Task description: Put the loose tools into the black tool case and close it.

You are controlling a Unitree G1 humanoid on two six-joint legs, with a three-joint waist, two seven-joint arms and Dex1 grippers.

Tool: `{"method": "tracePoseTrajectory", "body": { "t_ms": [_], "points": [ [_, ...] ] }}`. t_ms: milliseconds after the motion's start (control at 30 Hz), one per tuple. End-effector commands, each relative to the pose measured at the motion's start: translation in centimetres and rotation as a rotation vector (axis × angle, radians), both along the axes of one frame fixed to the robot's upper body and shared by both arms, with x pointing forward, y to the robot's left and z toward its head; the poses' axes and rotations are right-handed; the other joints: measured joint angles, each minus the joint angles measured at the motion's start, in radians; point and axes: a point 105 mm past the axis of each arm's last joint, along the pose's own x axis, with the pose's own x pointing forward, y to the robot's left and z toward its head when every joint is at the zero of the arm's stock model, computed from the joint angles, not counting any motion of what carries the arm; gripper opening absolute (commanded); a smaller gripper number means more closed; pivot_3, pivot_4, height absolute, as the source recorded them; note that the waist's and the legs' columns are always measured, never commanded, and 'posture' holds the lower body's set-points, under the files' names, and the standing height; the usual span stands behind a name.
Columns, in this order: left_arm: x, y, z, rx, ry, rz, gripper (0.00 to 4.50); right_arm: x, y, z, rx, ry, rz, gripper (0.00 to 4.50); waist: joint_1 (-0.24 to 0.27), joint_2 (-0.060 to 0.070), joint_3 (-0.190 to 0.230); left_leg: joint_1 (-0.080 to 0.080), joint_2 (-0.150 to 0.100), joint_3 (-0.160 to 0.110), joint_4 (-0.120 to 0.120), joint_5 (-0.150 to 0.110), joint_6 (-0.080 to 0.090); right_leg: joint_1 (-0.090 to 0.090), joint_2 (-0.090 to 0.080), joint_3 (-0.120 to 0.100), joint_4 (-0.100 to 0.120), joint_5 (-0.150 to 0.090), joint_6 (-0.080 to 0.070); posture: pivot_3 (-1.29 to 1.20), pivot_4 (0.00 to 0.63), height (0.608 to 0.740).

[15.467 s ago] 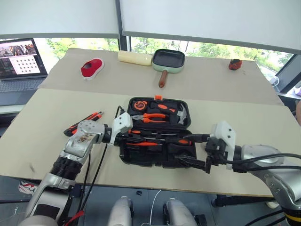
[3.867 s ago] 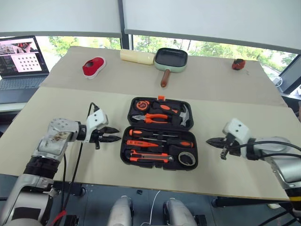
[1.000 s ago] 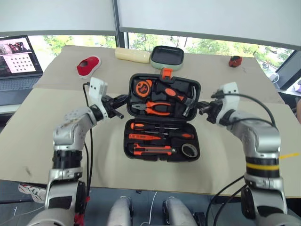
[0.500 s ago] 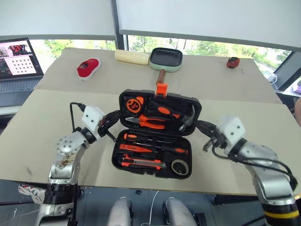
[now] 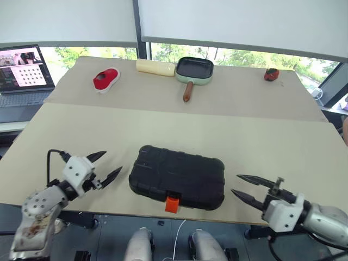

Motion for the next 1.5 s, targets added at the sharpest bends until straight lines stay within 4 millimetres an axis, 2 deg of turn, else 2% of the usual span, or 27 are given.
{"method": "tracePoseTrajectory", "body": {
  "t_ms": [33, 133, 167, 200, 233, 333, 367, 400, 433, 533, 600, 700, 767, 900, 967, 1033, 1167, 1267, 1367, 1500],
  "points": [
    [1.1, 1.6, 1.3, 0.031, 0.035, -0.038, 4.49, -2.6, 0.9, -0.6, 0.028, 0.222, 0.060, 2.87, 0.002, -0.001, 0.000, 0.002, 0.001, 0.000, -0.001, -0.001, -0.001, 0.000, -0.001, 0.000, 0.000, -0.002, -0.001, 0.00, 0.150, 0.740],
    [4.2, 1.8, 1.6, 0.026, 0.049, -0.053, 4.50, -3.4, 1.7, -1.8, 0.014, 0.331, 0.104, 2.03, 0.008, -0.001, -0.001, 0.005, 0.000, 0.001, -0.001, -0.003, -0.005, 0.000, -0.001, -0.001, 0.000, -0.003, 0.000, 0.00, 0.150, 0.740],
    [5.3, 1.6, 1.7, 0.031, 0.047, -0.070, 4.08, -3.4, 2.0, -2.0, 0.012, 0.344, 0.120, 1.50, 0.009, -0.002, -0.001, 0.007, 0.000, 0.001, -0.001, -0.003, -0.006, 0.001, -0.001, -0.001, 0.000, -0.005, 0.003, 0.00, 0.150, 0.740],
    [6.2, 1.1, 1.7, 0.038, 0.052, -0.109, 3.99, -3.3, 2.4, -2.2, 0.015, 0.361, 0.129, 1.34, 0.009, -0.003, -0.002, 0.007, 0.000, 0.001, -0.001, -0.004, -0.006, 0.001, -0.001, -0.001, 0.000, -0.005, 0.003, 0.00, 0.150, 0.740],
    [7.3, 0.4, 1.7, 0.054, 0.045, -0.138, 3.81, -3.3, 2.8, -2.5, 0.020, 0.383, 0.142, 0.95, 0.009, -0.004, -0.002, 0.007, 0.000, 0.002, -0.001, -0.003, -0.006, 0.002, -0.001, -0.001, 0.000, -0.005, 0.003, 0.00, 0.150, 0.740],
    [9.3, -2.0, 1.6, 0.078, 0.049, -0.237, 2.73, -3.3, 3.7, -3.1, 0.028, 0.408, 0.177, 0.01, 0.012, -0.005, -0.002, 0.005, -0.001, 0.003, -0.001, 0.000, 0.000, 0.003, -0.001, 0.000, 0.000, -0.003, 0.002, 0.00, 0.150, 0.740],
    [9.7, -2.8, 1.5, 0.087, 0.046, -0.277, 2.51, -3.2, 4.0, -3.2, 0.029, 0.407, 0.188, 0.00, 0.013, -0.005, -0.002, 0.004, -0.001, 0.003, -0.001, 0.000, 0.000, 0.003, -0.001, 0.000, 0.000, 0.001, 0.001, 0.00, 0.150, 0.740],
    [10.3, -4.1, 1.6, 0.092, 0.041, -0.319, 2.01, -2.9, 4.4, -3.4, 0.031, 0.403, 0.196, 0.00, 0.013, -0.005, -0.002, 0.002, -0.001, 0.002, -0.001, 0.000, 0.000, 0.002, 0.000, 0.000, 0.000, 0.004, 0.006, 0.00, 0.150, 0.740],
    [10.7, -5.2, 1.7, 0.092, 0.032, -0.356, 1.78, -2.7, 4.7, -3.5, 0.035, 0.401, 0.201, 0.00, 0.013, -0.005, -0.002, 0.001, -0.001, 0.002, -0.001, 0.000, 0.000, 0.001, 0.001, 0.000, 0.000, 0.004, 0.006, 0.00, 0.150, 0.740],
    [11.3, -8.7, 1.9, 0.107, 0.018, -0.483, 0.72, -1.8, 5.7, -3.8, 0.043, 0.386, 0.218, 0.00, 0.013, -0.006, -0.002, -0.003, -0.001, 0.000, 0.000, 0.000, 0.000, 0.000, 0.003, 0.000, 0.000, 0.004, 0.007, 0.00, 0.150, 0.740],
    [11.3, -10.4, 1.9, 0.128, 0.015, -0.546, 0.02, -1.0, 6.1, -3.8, 0.041, 0.368, 0.221, 0.00, 0.012, -0.006, -0.002, -0.003, -0.001, 0.000, 0.000, 0.000, 0.000, -0.001, 0.003, 0.000, 0.000, 0.004, 0.007, 0.00, 0.150, 0.740],
    [11.2, -11.6, 1.5, 0.167, 0.032, -0.602, 0.02, 1.0, 6.3, -3.5, 0.057, 0.323, 0.171, 0.00, 0.006, -0.006, -0.002, -0.003, -0.001, 0.000, 0.000, 0.000, 0.000, -0.001, 0.003, 0.000, 0.001, 0.004, 0.007, 0.00, 0.150, 0.740],
    [10.3, -11.9, 1.1, 0.213, 0.058, -0.673, 0.02, 3.7, 5.8, -2.5, 0.103, 0.270, 0.064, 0.00, 0.000, -0.006, -0.002, -0.003, -0.001, 0.000, 0.000, 0.000, 0.000, -0.001, 0.003, 0.000, 0.001, 0.004, 0.007, 0.00, 0.150, 0.740],
    [7.4, -11.8, 1.0, 0.200, 0.180, -0.805, 0.02, 7.9, 3.7, -0.9, 0.140, 0.175, -0.136, 0.00, -0.009, -0.006, -0.001, -0.003, -0.001, 0.001, 0.001, 0.000, 0.000, -0.001, 0.003, 0.001, 0.002, 0.005, 0.008, 0.00, 0.150, 0.740],
    [6.4, -11.8, 1.5, 0.176, 0.212, -0.832, 0.02, 9.0, 2.7, -0.5, 0.163, 0.174, -0.203, 0.00, -0.009, -0.005, -0.001, -0.003, -0.001, 0.001, 0.001, 0.000, 0.000, -0.001, 0.002, 0.001, 0.002, 0.005, 0.008, 0.00, 0.150, 0.740],
    [6.3, -11.7, 2.3, 0.154, 0.200, -0.810, 0.02, 9.0, 2.4, -0.2, 0.187, 0.201, -0.215, 0.00, -0.002, -0.005, -0.001, -0.003, -0.001, 0.000, 0.001, 0.000, 0.000, -0.001, 0.002, 0.000, 0.002, 0.004, 0.008, 0.00, 0.150, 0.740],
    [6.7, -12.6, 7.5, -0.004, 0.197, -0.788, 0.02, 7.1, 1.9, 1.2, 0.274, 0.334, -0.183, 0.00, 0.016, -0.005, -0.001, -0.005, -0.001, -0.001, 0.001, -0.001, 0.001, -0.002, 0.003, -0.001, 0.002, 0.004, 0.008, 0.00, 0.150, 0.740],
    [5.5, -13.9, 8.6, 0.008, 0.213, -0.873, 0.02, 5.6, 2.1, 1.1, 0.253, 0.426, -0.146, 0.00, 0.014, -0.005, -0.001, -0.005, -0.002, -0.002, 0.002, -0.001, 0.001, -0.001, 0.002, 0.000, 0.002, 0.005, 0.009, 0.00, 0.150, 0.740],
    [3.6, -16.0, 6.6, 0.134, 0.242, -1.016, 0.02, 3.3, 3.1, 0.1, 0.162, 0.540, -0.048, 0.00, 0.012, -0.002, -0.002, -0.003, -0.002, -0.001, 0.001, -0.001, 0.001, 0.000, 0.002, 0.000, 0.001, 0.004, 0.009, 0.00, 0.150, 0.740],
    [3.8, -16.4, 2.6, 0.345, 0.231, -1.074, 0.02, 2.7, 4.3, -0.6, 0.142, 0.572, -0.002, 0.00, 0.006, -0.002, -0.002, -0.003, -0.002, -0.002, 0.001, -0.001, 0.001, 0.000, 0.003, 0.000, 0.001, 0.004, 0.009, 0.00, 0.150, 0.740]
  ]
}}
